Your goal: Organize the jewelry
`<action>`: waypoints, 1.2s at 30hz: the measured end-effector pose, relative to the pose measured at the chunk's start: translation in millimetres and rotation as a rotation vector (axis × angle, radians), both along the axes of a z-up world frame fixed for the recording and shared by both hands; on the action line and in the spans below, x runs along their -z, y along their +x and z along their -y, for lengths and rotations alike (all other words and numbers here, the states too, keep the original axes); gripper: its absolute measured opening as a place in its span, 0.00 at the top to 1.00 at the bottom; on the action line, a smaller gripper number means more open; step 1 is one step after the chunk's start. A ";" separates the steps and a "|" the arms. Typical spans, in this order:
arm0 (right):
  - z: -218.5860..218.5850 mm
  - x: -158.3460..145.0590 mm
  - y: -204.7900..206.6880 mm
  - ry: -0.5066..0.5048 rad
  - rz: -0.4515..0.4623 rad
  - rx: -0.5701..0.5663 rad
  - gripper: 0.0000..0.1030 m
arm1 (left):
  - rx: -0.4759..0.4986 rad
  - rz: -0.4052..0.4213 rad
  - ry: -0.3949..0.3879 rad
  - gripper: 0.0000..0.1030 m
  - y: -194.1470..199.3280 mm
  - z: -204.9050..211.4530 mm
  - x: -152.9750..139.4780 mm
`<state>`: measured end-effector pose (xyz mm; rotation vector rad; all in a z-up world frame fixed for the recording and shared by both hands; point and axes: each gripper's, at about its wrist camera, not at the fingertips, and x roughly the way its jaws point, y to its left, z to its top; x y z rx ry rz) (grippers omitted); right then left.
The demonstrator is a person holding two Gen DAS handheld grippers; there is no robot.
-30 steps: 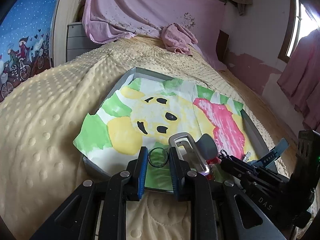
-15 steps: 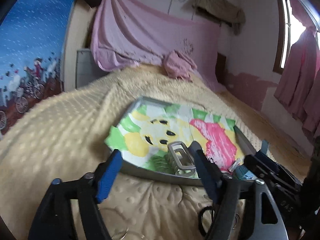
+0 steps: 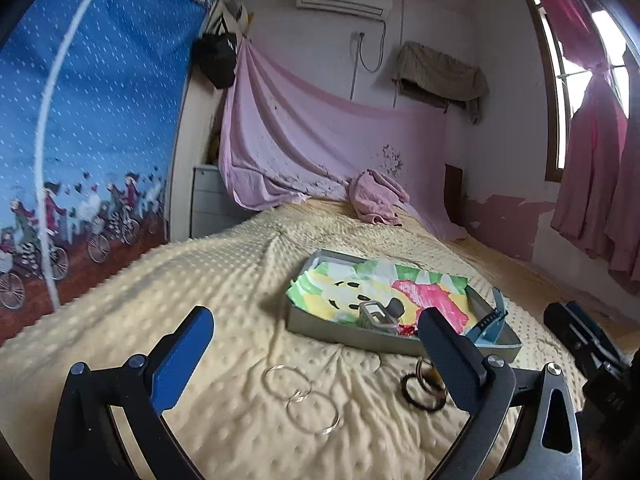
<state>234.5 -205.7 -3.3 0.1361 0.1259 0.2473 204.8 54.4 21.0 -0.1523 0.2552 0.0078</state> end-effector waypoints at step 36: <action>-10.3 50.8 25.1 -0.103 -0.394 -0.078 0.07 | 0.095 -0.349 -0.086 0.34 30.7 -14.2 57.0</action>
